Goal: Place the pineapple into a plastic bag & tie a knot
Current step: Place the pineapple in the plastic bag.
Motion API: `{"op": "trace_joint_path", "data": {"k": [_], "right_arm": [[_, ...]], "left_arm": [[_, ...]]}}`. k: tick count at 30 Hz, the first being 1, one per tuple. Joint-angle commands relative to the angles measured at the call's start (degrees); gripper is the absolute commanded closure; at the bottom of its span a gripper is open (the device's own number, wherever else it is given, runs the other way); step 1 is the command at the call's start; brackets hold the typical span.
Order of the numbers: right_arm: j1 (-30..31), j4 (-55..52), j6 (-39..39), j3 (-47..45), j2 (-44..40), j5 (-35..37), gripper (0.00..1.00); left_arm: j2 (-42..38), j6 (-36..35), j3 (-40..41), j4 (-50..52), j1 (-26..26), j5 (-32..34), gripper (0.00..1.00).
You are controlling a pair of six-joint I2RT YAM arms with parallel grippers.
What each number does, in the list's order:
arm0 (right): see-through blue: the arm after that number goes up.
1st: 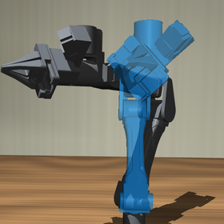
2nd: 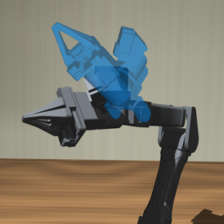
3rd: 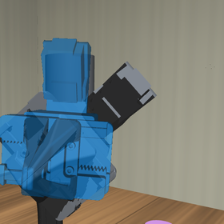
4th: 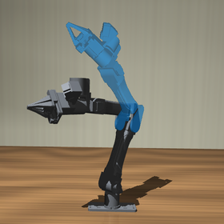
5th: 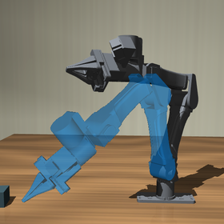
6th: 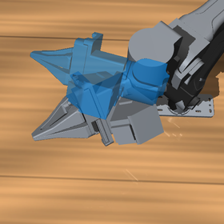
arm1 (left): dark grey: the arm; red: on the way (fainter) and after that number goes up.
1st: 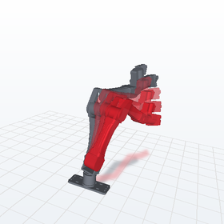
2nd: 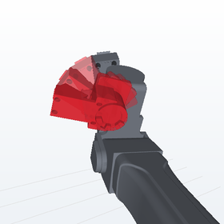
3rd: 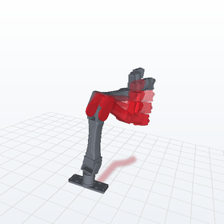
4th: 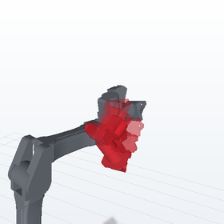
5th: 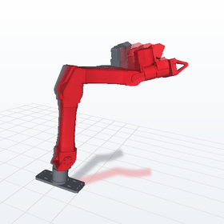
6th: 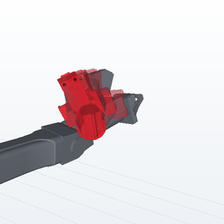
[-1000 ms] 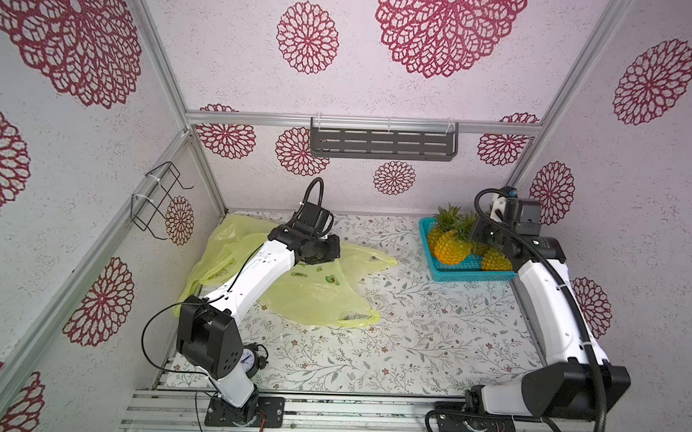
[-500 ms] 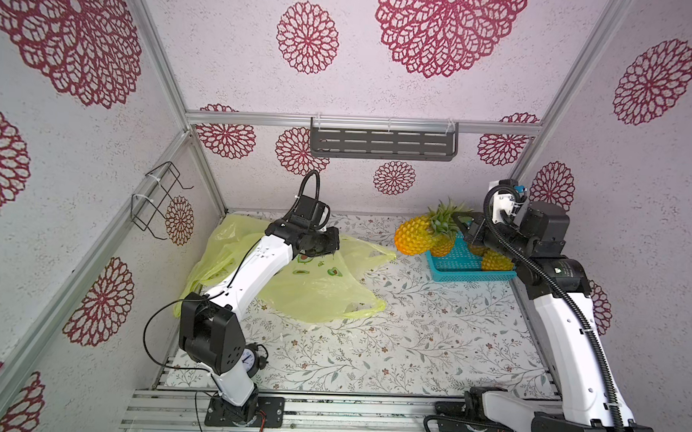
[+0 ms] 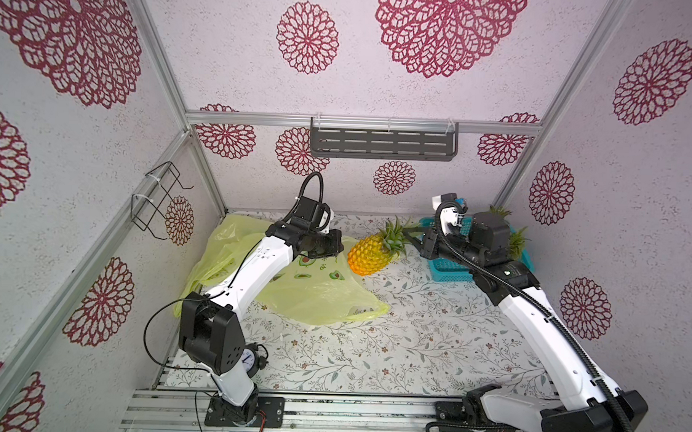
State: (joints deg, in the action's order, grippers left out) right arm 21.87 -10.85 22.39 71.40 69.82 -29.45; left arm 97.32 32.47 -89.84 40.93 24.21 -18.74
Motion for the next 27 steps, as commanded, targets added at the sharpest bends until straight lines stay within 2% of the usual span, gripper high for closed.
{"op": "trace_joint_path", "data": {"k": [1,10,17,27], "right_arm": [[2.61,10.24,-6.32,-2.13,-0.84,5.23,1.0],[8.99,15.32,-14.99,-6.04,2.11,7.31,1.0],[12.29,31.28,-15.6,-13.69,4.26,9.03,1.0],[16.18,33.71,-24.87,-17.69,7.4,17.51,1.0]], "left_arm": [[-3.27,-2.83,1.58,-1.26,-0.34,-0.65,1.0],[-7.22,-5.76,5.64,-2.21,-0.5,-3.37,1.0],[-7.04,-7.87,4.9,-1.12,-1.02,-4.15,1.0],[-6.1,-13.89,6.09,0.31,-2.26,-9.73,1.0]]}}
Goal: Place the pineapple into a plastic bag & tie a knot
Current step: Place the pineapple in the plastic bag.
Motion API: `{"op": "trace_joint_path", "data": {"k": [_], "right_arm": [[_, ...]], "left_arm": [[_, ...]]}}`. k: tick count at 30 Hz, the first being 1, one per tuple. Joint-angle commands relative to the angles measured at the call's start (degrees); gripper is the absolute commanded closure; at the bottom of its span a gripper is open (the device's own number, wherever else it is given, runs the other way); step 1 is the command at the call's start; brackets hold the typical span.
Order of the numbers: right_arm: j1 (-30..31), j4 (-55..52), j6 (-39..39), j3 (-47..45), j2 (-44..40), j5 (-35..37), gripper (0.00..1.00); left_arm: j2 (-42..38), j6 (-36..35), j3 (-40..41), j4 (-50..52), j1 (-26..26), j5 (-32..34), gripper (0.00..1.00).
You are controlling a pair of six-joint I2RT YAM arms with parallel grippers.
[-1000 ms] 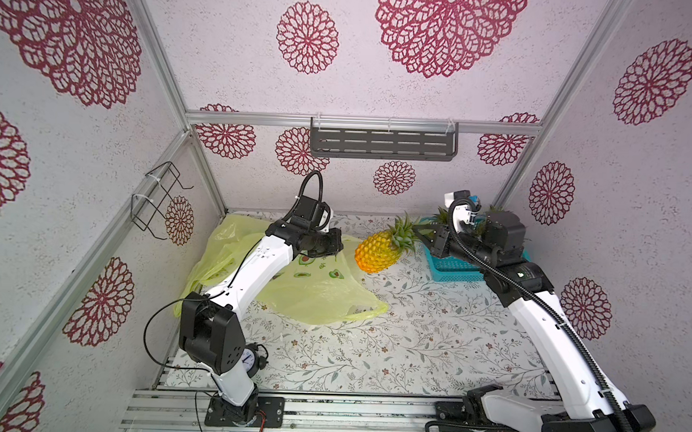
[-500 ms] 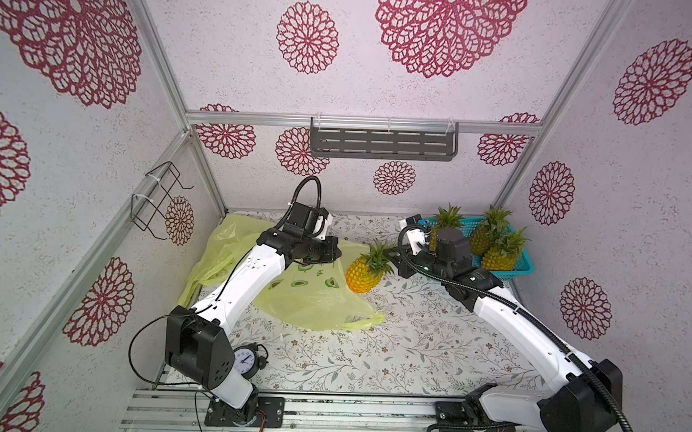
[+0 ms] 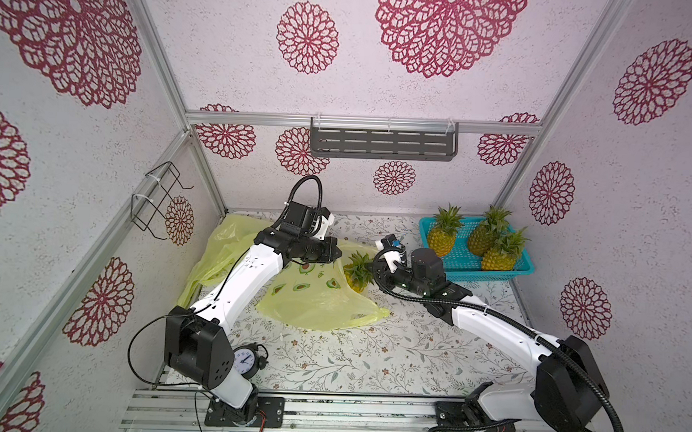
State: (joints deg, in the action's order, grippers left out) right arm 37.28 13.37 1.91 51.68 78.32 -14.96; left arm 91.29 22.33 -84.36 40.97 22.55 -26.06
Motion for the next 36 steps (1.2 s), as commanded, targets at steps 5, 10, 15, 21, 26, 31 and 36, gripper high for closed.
{"op": "trace_joint_path", "data": {"k": [5,10,15,21,26,31,36], "right_arm": [[1.37,9.57,-6.73,2.4,0.55,5.12,1.0],[2.05,9.84,-6.99,4.01,1.64,6.81,1.0],[2.21,8.88,-6.25,5.4,3.84,10.81,1.0],[2.27,6.02,-3.68,6.42,8.57,14.5,1.0],[2.25,-0.53,0.45,12.55,11.9,11.4,0.79],[2.1,-5.94,5.58,17.85,11.23,11.99,0.45],[1.08,-9.64,9.71,19.23,6.26,14.23,0.24]], "left_arm": [[1.15,-4.73,0.44,1.19,-1.11,-3.26,1.0],[2.03,-4.97,0.25,1.4,-1.45,-3.83,1.0],[2.66,-5.01,0.6,1.38,-2.02,-3.99,1.0],[3.06,-4.75,2.37,0.22,-2.88,-3.25,1.0],[3.54,-4.31,2.96,0.1,-4.01,-2.21,1.0],[3.34,-3.87,3.66,-0.02,-4.72,-1.58,1.0],[2.54,-3.44,4.52,-0.52,-5.01,-1.19,1.0]]}}
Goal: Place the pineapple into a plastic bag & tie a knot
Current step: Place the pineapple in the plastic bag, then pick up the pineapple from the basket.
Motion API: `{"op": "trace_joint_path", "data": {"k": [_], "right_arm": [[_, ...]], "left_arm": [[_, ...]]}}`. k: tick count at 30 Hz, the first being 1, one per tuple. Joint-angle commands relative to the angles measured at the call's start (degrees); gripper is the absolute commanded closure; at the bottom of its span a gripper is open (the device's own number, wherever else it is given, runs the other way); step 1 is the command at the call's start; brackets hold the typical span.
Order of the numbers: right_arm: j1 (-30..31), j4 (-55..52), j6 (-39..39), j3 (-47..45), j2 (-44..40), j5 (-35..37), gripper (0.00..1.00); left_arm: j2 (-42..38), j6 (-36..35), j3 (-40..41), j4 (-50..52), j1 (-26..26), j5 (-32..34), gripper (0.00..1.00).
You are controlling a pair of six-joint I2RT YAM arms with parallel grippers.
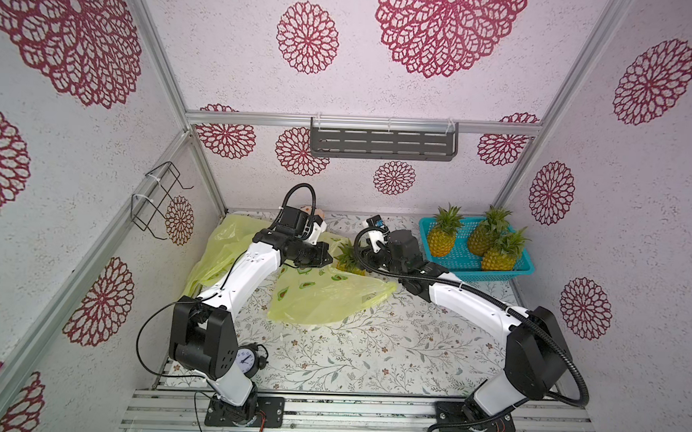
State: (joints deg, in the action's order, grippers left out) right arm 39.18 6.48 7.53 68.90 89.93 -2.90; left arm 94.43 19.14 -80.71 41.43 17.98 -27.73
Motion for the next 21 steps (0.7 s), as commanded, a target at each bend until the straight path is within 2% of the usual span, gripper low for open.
{"op": "trace_joint_path", "data": {"k": [1,4,10,15,21], "right_arm": [[-1.21,-3.44,4.81,1.97,-6.2,2.9,0.22],[-4.28,-8.15,7.56,2.51,-9.21,5.74,0.13],[-16.94,-21.54,10.4,6.12,-10.56,11.16,0.09],[-27.84,-29.28,11.24,12.78,-3.99,11.6,0.06],[-34.29,-32.41,9.76,24.61,8.91,13.7,0.01]], "left_arm": [[-0.79,-0.09,1.03,-1.21,-0.4,0.48,1.0],[-1.09,0.63,1.36,-1.87,-0.4,0.59,1.0],[-1.01,1.49,1.85,-3.15,-0.4,0.23,1.0],[-0.57,2.21,1.72,-4.1,-0.4,-0.22,1.0],[-0.04,3.18,1.78,-4.58,-0.34,-1.01,1.0]]}}
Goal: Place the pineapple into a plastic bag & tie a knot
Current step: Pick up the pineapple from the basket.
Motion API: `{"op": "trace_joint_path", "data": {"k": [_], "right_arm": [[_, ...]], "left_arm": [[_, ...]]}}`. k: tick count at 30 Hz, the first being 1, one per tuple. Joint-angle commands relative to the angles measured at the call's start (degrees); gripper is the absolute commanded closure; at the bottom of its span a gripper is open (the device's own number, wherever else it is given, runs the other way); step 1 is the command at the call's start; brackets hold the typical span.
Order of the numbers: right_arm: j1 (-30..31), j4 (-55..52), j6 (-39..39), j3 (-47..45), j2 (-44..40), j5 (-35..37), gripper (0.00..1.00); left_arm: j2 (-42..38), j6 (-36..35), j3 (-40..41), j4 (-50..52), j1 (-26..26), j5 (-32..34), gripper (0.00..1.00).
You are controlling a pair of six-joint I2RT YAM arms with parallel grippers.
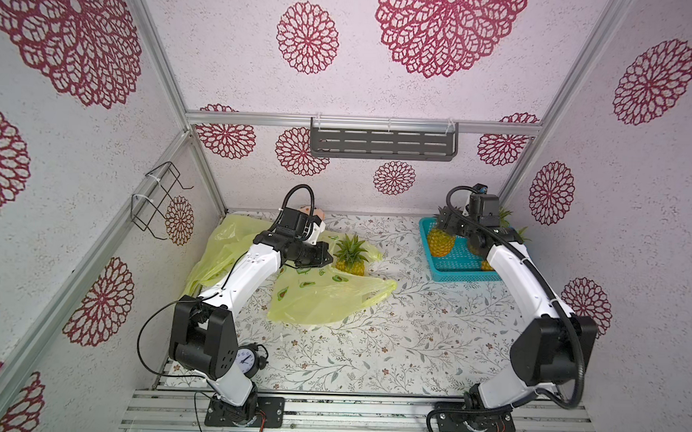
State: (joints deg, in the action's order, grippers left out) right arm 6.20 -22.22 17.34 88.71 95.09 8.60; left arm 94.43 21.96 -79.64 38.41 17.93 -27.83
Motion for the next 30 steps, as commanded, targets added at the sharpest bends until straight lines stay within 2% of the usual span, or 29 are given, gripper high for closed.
{"op": "trace_joint_path", "data": {"k": [1,6,10,13,17,25,27,29,30], "right_arm": [[-1.93,-3.71,-0.34,6.58,5.76,2.13,0.01],[-3.07,-3.94,-3.07,16.43,15.44,-0.12,0.04],[-3.09,-4.83,-4.41,21.28,19.84,-1.3,0.11],[-3.03,-4.7,-5.54,22.13,20.66,-1.39,0.18],[-3.07,-4.37,-7.01,22.12,20.54,-1.48,0.36],[-3.04,-4.3,-9.91,22.21,21.01,-1.86,0.55],[-3.04,-4.33,-10.52,22.19,20.99,-1.72,0.68],[-3.12,-3.73,-10.66,22.21,20.61,-1.66,0.95],[-3.12,-3.11,-10.73,22.12,20.19,-1.68,1.0]], "left_arm": [[-0.04,0.53,0.71,-1.59,-0.31,-0.91,1.0],[-0.38,1.2,1.13,-2.11,-0.09,-1.29,1.0],[-0.63,1.82,1.93,-2.97,0.0,-1.87,1.0],[-0.63,1.95,2.12,-3.19,0.09,-2.05,1.0],[-0.57,1.86,2.12,-3.17,0.21,-1.96,1.0],[-0.7,2.04,2.73,-3.74,0.21,-1.7,1.0],[-0.65,2.2,2.73,-3.87,0.26,-1.61,1.0],[-0.65,2.15,2.56,-3.77,0.22,-1.2,1.0],[-0.69,2.21,2.47,-3.54,0.2,-1.1,1.0]]}}
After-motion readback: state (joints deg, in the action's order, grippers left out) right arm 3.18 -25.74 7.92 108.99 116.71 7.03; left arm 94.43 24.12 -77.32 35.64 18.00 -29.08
